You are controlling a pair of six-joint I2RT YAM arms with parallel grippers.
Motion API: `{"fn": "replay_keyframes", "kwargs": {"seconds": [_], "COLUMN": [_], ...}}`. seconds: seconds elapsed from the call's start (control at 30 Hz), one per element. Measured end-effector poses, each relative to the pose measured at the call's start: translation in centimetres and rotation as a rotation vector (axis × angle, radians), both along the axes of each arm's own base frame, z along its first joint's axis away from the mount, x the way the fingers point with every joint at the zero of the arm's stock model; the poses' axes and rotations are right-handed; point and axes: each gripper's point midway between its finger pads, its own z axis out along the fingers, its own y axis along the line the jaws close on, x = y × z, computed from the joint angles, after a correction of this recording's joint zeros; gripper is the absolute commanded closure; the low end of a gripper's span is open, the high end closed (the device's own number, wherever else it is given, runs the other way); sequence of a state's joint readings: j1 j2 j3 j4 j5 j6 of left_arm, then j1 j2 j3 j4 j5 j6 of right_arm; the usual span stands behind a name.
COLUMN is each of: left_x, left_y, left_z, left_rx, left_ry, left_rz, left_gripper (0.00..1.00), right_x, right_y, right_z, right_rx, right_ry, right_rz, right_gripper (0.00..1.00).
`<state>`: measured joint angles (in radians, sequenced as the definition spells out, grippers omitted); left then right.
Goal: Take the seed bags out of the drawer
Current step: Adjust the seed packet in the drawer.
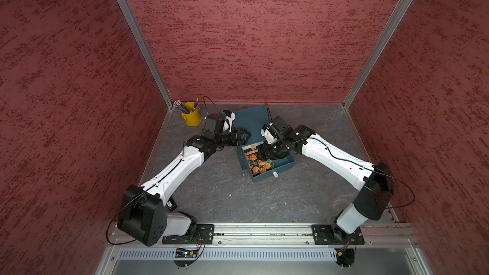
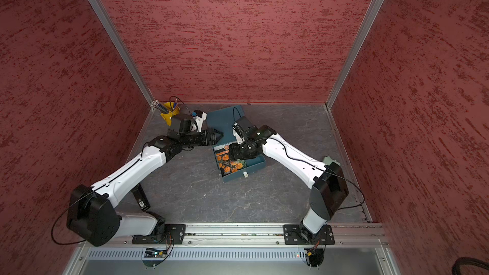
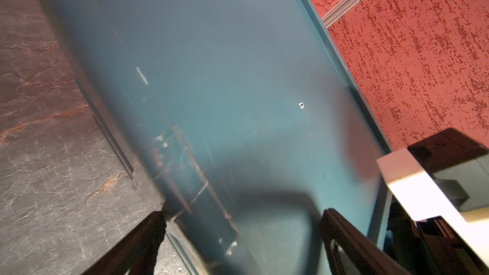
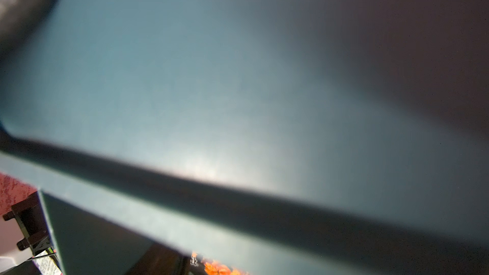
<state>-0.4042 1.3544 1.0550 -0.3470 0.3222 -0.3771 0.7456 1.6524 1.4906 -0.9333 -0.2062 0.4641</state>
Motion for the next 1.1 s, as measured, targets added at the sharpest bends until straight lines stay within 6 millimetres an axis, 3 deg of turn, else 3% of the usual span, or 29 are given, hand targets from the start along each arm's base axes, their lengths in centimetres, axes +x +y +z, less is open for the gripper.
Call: {"fn": "replay_keyframes", "kwargs": {"seconds": [0.43, 0.73, 0.83, 0.97, 1.1], "left_x": [0.0, 0.0, 0.0, 0.0, 0.0], "left_y": [0.0, 0.0, 0.0, 0.0, 0.0], "left_z": [0.0, 0.0, 0.0, 0.0, 0.0], "left_rx": [-0.003, -0.004, -0.003, -0.003, -0.003], "left_ry": [-0.002, -0.003, -0.003, -0.003, -0.003], "left_rz": [0.0, -0.001, -0.001, -0.001, 0.0], "left_gripper": [0.05, 0.05, 0.05, 0.05, 0.05], "right_x": [0.1, 0.7, 1.0, 1.3, 1.4], "right_y": [0.3, -0.4, -0.8, -1.3, -1.6], "right_z": [-0.5, -0.6, -0.7, -0.8, -1.0], "right_rx": [-0.006, -0.053, -0.08, -0.107, -0.121], "right_ry": [0.024, -0.014, -0.035, -0.048, -0.047], "right_rz": [0.006, -0.032, -0.053, -0.078, -0.092], "right_gripper": [0.62, 0.58, 0.62, 0.8, 0.91]}}
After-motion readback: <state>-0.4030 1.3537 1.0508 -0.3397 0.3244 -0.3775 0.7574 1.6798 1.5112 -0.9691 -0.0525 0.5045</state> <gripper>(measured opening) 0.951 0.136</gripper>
